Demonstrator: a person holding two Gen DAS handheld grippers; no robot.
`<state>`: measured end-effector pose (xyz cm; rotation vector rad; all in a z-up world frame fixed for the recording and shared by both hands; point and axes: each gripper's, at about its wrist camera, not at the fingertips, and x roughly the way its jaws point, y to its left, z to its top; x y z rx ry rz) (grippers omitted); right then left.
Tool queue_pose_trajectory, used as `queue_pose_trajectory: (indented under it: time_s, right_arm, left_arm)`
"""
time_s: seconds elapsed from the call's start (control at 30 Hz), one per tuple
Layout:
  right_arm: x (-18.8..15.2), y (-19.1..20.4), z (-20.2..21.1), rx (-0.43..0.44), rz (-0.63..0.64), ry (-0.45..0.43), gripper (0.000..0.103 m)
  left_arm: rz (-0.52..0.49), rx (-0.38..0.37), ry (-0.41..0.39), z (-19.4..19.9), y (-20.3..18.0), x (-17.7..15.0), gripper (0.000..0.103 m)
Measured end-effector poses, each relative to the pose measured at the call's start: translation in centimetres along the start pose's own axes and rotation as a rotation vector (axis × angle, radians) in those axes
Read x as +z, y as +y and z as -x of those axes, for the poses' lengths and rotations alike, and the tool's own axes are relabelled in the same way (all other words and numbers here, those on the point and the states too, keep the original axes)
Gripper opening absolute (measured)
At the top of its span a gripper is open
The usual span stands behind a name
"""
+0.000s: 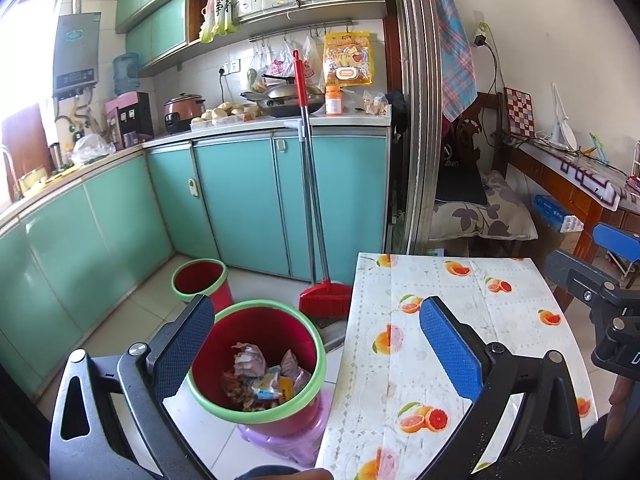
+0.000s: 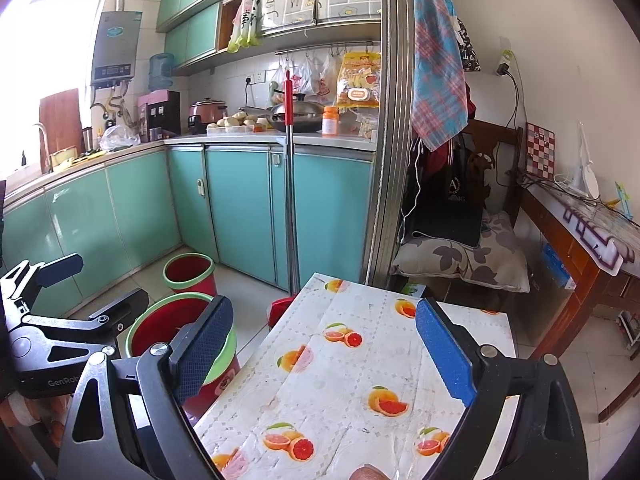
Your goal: Collect trash
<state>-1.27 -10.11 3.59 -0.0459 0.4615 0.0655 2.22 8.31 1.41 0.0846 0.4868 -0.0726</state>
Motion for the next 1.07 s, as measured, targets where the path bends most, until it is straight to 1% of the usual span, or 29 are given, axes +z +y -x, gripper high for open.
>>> queue_pose_trajectory:
  time_s: [0.4,0.87,0.93,1.0,1.07]
  right_arm:
    - [0.14,0.8,0.03,0.005,0.002,-0.003,0.093]
    - [0.09,0.63,-0.23,0.003,-0.002,0.0,0.093]
    - [0.09,0.6,-0.26,0.002,-0.002,0.002,0.093]
    - [-0.05,0.58,-0.4,0.001,-0.003,0.008,0.093]
    - [-0.06,0.48,-0.47,-0.001,-0.003,0.008,0.093]
  left_arm:
    - [0.005,-0.003,0.001,0.01,0.05,-0.09,0.103]
    - [0.005,0.001,0.005,-0.24,-0.05,-0.11,0.103]
    - [0.01,0.002,-0.004,-0.18,-0.03,-0.12,0.103]
    - [0.03,0.001,-0.032,0.2,0.19,-0.22,0.103]
    - [0.028,0.01,-0.049,0.48,0.1,-0.16,0.103]
